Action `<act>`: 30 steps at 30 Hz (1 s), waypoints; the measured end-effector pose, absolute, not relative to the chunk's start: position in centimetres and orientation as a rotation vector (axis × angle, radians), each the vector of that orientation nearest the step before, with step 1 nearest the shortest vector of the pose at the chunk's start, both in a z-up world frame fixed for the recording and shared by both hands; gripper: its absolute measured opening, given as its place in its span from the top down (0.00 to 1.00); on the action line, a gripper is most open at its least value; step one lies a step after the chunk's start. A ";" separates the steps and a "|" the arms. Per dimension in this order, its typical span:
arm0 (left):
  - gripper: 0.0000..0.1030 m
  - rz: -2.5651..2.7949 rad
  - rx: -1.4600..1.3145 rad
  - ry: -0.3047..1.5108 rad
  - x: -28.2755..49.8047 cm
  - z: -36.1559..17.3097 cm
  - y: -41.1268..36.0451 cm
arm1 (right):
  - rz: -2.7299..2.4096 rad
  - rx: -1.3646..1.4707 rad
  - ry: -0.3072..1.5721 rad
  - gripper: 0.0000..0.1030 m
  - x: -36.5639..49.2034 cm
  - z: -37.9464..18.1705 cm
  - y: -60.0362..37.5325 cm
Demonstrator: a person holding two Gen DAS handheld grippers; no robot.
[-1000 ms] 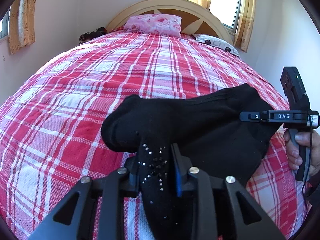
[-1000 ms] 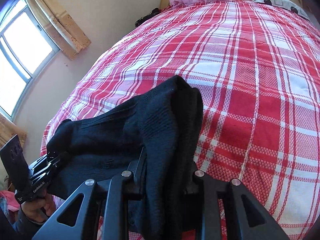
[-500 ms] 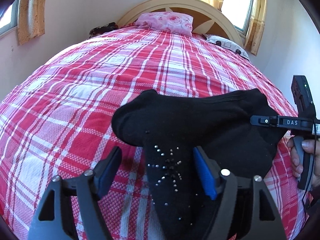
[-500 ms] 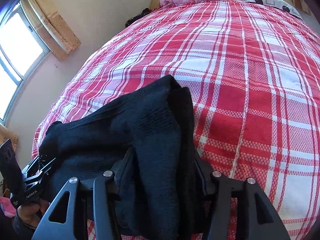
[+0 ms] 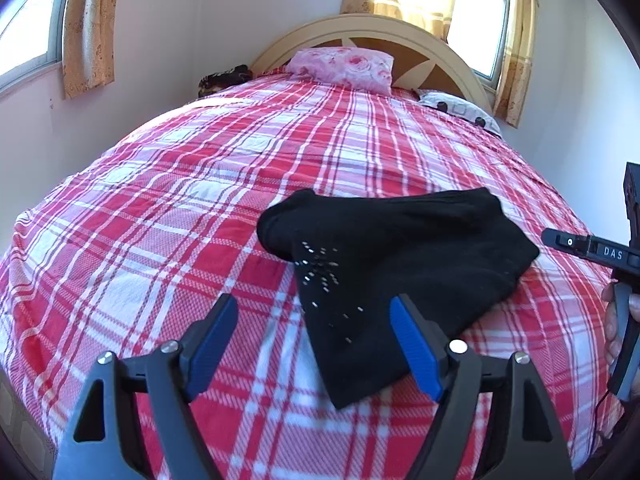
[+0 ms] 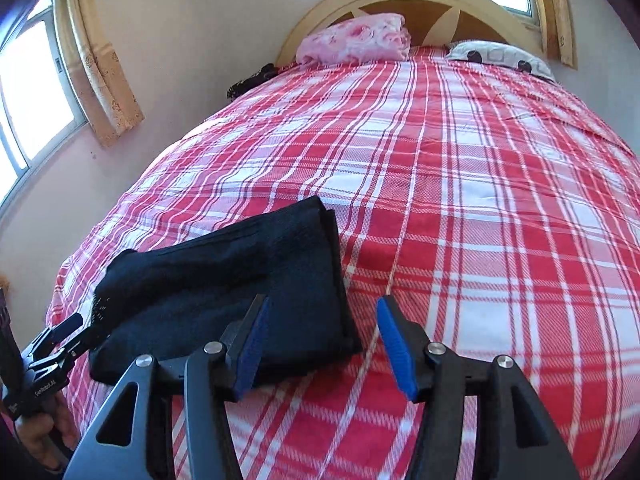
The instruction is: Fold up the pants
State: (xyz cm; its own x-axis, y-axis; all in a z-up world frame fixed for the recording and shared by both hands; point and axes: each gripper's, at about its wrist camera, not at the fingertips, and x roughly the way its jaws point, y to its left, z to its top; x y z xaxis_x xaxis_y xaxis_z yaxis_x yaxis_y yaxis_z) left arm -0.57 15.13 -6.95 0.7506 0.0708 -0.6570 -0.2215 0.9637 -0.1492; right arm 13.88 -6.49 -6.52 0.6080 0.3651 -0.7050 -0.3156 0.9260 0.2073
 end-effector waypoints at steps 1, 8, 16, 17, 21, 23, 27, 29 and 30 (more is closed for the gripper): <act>0.21 0.160 -0.223 0.696 -1.0 -6.7 14.8 | 0.393 0.071 0.821 0.45 13.0 -6.3 -6.6; 0.13 0.149 -0.195 0.623 -4.8 -5.0 12.1 | 0.391 0.097 0.746 0.44 6.1 -5.0 -7.5; 0.11 0.121 -0.169 0.577 -7.2 -4.9 9.8 | 0.380 0.085 0.702 0.41 1.6 -5.1 -7.7; 0.11 0.117 -0.167 0.574 -7.4 -5.0 9.6 | 0.377 0.074 0.696 0.41 1.2 -5.1 -7.6; 0.11 0.107 -0.153 0.570 -7.9 -5.2 8.9 | 0.368 0.037 0.667 0.41 -0.1 -4.8 -7.3; 0.08 0.109 -0.130 0.565 -8.0 -5.2 8.5 | 0.368 0.029 0.657 0.40 -0.5 -4.7 -7.3; 0.08 0.103 -0.120 0.562 -8.0 -5.3 8.2 | 0.354 0.025 0.643 0.40 -0.8 -4.4 -7.3; 0.08 0.098 -0.127 0.563 -8.0 -5.3 8.2 | 0.350 0.030 0.640 0.40 -0.9 -4.2 -7.3; 0.08 0.099 -0.125 0.561 -8.0 -5.3 8.1 | 0.352 0.031 0.637 0.40 -0.9 -4.2 -7.3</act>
State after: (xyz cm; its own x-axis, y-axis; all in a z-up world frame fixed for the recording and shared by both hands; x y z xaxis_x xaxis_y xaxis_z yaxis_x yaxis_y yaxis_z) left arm -8.02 8.14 -5.33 0.8425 0.0593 -0.5355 -0.1277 0.9876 -0.0915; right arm -0.92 -7.34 -4.21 0.7465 0.3310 -0.5772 -0.3120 0.9403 0.1357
